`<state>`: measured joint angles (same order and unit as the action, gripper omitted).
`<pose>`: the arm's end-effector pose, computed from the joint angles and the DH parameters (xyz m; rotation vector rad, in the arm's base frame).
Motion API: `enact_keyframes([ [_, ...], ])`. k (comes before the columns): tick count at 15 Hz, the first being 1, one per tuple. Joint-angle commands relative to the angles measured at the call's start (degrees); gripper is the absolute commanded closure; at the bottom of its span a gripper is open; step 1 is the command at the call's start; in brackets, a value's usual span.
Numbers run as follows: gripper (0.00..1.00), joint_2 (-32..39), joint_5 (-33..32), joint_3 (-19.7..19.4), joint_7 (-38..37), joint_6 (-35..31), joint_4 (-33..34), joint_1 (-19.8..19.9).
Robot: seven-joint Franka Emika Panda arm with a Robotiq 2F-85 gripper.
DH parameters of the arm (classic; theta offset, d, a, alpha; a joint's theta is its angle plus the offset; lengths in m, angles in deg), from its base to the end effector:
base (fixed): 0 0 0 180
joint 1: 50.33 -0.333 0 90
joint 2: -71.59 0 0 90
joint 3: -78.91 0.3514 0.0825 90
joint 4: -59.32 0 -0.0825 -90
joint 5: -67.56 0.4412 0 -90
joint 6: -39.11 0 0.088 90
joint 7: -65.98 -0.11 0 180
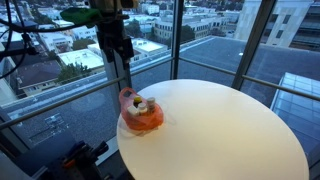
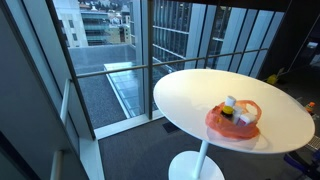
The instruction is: Remove the roll-on stick from the plastic bag and put it on the table
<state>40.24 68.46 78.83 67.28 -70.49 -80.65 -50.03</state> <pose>0.4220 -0.0017 0.5049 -3.1261 -0.0174 -0.0271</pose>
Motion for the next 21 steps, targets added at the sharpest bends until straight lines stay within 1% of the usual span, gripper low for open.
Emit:
enact_keyframes([
  [1,0.0,6.5,-0.1,-0.7,0.2,-0.1,6.1,0.2],
  [4,0.0,11.8,-0.6,-0.4,-0.4,-1.7,9.9,0.2],
  [8,0.0,18.5,-0.8,0.5,-3.4,-6.1,13.5,0.2],
  [10,0.0,20.7,-0.8,1.1,-6.6,-8.5,14.3,0.2],
  [12,0.0,21.7,-1.0,1.3,-7.6,-8.6,15.3,-0.1],
  [13,0.0,20.4,0.0,0.8,-5.4,-8.9,12.9,-0.1],
  [15,0.0,21.3,0.0,1.0,-6.0,-9.0,13.7,-0.2],
  [16,0.0,21.9,-0.7,1.2,-7.5,-8.9,14.0,0.0],
  [21,0.0,24.9,-0.2,1.2,-9.6,-11.5,12.1,0.0],
])
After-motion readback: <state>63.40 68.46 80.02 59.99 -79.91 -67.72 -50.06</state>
